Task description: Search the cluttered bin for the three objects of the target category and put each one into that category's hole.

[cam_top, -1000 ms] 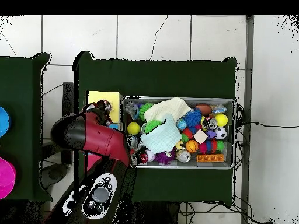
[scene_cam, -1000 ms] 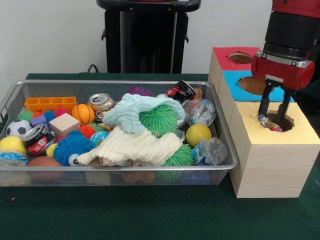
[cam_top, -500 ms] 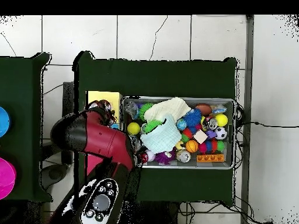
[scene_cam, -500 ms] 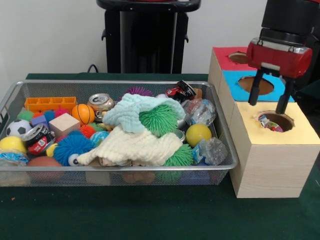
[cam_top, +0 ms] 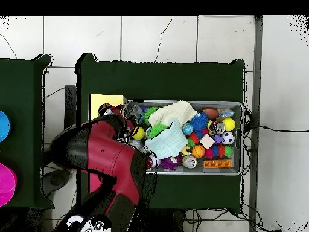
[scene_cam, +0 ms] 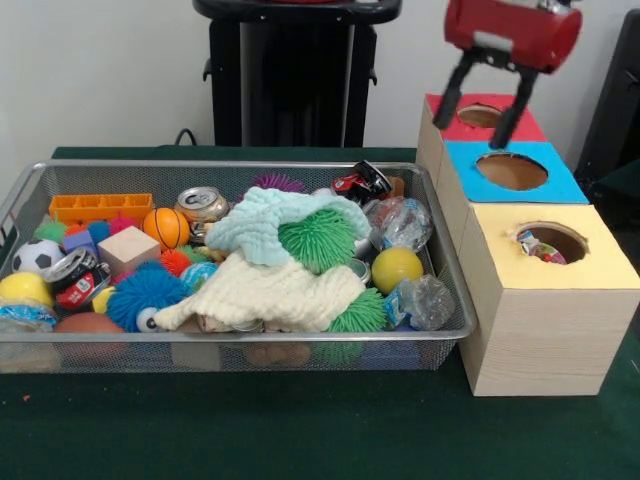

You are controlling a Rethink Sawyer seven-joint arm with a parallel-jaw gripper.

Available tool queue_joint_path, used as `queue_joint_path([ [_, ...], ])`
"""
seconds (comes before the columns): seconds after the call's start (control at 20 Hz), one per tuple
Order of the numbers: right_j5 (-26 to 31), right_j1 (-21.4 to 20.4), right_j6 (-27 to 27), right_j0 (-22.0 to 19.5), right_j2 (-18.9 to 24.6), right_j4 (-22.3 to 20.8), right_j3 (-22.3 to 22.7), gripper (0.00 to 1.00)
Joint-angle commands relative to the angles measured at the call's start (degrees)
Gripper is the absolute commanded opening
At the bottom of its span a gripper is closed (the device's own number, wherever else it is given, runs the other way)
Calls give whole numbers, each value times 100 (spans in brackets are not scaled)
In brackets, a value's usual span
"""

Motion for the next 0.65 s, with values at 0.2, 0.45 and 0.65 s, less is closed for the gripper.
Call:
queue_joint_path([
  [0.2,303,579,1334,202,-1498,-212,-146,100],
  [0.45,138,739,1316,53,-1586,-101,-158,100],
  [0.65,176,709,1200,-6,-1594,-101,-168,100],
])
